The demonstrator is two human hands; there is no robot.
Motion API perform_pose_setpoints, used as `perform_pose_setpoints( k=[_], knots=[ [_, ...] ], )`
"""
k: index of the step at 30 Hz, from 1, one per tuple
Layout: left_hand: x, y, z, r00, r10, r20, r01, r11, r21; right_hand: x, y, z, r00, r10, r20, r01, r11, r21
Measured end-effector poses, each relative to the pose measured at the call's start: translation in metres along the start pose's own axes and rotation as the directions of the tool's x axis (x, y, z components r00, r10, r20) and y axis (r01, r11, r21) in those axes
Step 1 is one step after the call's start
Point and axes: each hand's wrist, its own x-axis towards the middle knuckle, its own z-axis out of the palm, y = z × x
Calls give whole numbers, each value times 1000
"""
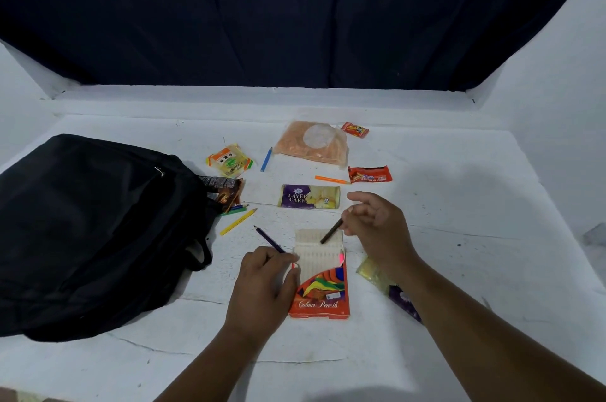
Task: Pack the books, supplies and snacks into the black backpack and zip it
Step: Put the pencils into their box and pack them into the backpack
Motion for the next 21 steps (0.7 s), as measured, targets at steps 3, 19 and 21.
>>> perform_pose_setpoints(
  k=[3,19,21],
  knots=[
    [1,1,0,1000,7,-1,-7,1000,11,0,4,6,998,40,40,-37,996,-84],
    [-2,3,2,1000,8,-15,-7,999,54,-5,26,1,958,-55,281,203,822,-531],
    [-2,4,1,1000,6,-21,-5,999,50,-5,26,0,950,-54,306,217,822,-527]
  ],
)
